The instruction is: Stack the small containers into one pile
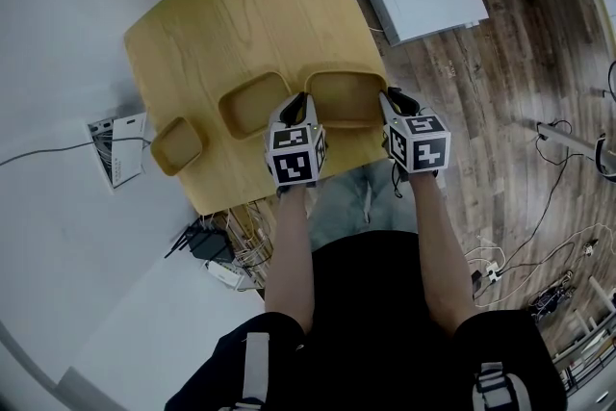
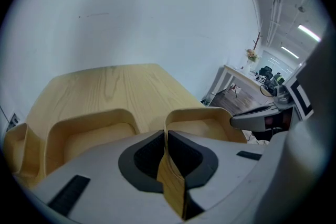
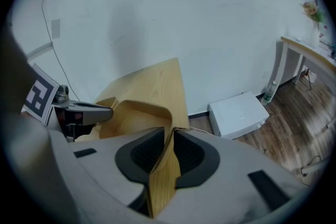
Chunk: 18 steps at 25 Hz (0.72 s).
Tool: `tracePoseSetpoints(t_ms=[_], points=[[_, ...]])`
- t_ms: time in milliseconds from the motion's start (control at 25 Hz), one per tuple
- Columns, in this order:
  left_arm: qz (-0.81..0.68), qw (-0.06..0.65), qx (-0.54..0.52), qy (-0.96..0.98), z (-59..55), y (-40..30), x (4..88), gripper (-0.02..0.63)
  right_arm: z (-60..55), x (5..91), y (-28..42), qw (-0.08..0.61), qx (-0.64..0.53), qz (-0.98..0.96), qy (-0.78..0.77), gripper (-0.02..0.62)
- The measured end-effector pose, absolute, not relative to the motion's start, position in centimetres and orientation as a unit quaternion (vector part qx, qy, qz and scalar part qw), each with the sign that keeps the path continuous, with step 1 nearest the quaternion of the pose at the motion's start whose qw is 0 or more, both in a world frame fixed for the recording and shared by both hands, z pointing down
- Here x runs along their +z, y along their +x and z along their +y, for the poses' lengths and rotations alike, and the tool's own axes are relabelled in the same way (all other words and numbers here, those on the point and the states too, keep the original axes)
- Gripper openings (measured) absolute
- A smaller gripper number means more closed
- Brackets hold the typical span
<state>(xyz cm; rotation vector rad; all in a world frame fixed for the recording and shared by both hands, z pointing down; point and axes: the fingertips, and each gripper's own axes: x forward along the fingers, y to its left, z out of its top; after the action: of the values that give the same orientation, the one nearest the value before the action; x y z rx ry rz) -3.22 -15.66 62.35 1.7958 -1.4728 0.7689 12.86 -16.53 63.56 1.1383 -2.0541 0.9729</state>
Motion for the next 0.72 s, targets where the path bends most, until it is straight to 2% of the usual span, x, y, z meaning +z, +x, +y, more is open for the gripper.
tracePoseSetpoints(t_ms=[480,720], points=[[-0.583,0.317,0.272,0.697,-15.5,-3.0,59.9,0.02,-17.6,60.2,13.1,0.27,0.328,-0.787,0.447,0.018],[-0.603,0.295,0.247,0.699,-15.9,-3.2,56.9,0.014,-18.2,57.5,12.8,0.252,0.302,-0.806,0.443,0.017]])
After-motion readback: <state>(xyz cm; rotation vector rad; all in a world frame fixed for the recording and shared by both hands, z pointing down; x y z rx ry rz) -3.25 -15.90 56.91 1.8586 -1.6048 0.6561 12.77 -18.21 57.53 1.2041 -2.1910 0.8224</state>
